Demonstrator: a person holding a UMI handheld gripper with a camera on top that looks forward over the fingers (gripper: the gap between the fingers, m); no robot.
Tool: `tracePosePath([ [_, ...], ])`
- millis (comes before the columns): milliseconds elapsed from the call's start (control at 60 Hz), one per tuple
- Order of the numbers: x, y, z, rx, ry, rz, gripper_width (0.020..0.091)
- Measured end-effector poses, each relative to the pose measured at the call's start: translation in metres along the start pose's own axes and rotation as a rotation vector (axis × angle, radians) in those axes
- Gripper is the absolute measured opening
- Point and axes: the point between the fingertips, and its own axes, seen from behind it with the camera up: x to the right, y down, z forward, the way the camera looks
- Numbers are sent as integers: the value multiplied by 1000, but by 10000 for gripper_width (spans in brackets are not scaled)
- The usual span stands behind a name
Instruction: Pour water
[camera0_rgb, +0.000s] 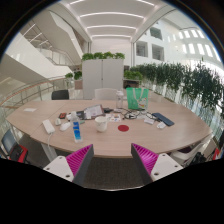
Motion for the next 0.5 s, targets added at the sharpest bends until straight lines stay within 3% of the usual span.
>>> tracePosePath([
  [83,-2,-9,3,43,5,0,830],
  [250,-69,-5,16,97,-66,-10,827],
  [283,-61,2,32,112,-90,-13,827],
  [500,-178,23,143,130,-245,0,828],
])
